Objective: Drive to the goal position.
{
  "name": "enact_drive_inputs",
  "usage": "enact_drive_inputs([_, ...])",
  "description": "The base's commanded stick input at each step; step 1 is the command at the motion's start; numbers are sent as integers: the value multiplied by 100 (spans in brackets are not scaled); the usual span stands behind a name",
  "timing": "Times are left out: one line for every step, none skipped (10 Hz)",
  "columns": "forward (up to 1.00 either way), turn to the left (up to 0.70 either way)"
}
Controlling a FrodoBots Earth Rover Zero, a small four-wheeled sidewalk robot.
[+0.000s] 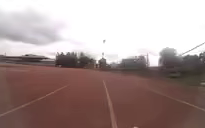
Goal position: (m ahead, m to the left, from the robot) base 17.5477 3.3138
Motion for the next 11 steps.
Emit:
enact_drive_inputs([70, 0])
enact_drive_inputs([70, 0])
enact_drive_inputs([70, 0])
enact_drive_inputs([70, 0])
enact_drive_inputs([70, 0])
enact_drive_inputs([70, 0])
enact_drive_inputs([70, 0])
enact_drive_inputs([70, 0])
enact_drive_inputs([70, 0])
enact_drive_inputs([70, 0])
enact_drive_inputs([70, 0])
